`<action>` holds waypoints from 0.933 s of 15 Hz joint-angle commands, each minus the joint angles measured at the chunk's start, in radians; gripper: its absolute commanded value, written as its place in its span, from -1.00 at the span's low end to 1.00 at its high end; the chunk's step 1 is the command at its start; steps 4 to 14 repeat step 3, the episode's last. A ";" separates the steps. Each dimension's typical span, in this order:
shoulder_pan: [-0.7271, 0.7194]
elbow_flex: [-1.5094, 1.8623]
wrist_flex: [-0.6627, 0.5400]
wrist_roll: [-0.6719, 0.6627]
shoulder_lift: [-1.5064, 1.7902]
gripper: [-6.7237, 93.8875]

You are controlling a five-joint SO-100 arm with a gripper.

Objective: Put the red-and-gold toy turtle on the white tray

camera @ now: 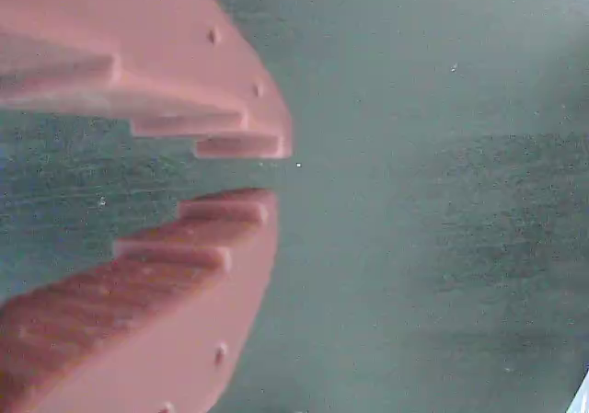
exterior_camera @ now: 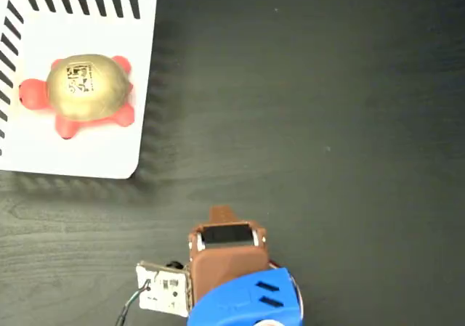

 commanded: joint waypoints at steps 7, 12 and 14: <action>0.005 -0.012 0.011 0.006 0.009 -0.86; 0.005 -0.012 0.011 0.006 0.009 -0.86; 0.005 -0.012 0.011 0.006 0.009 -0.86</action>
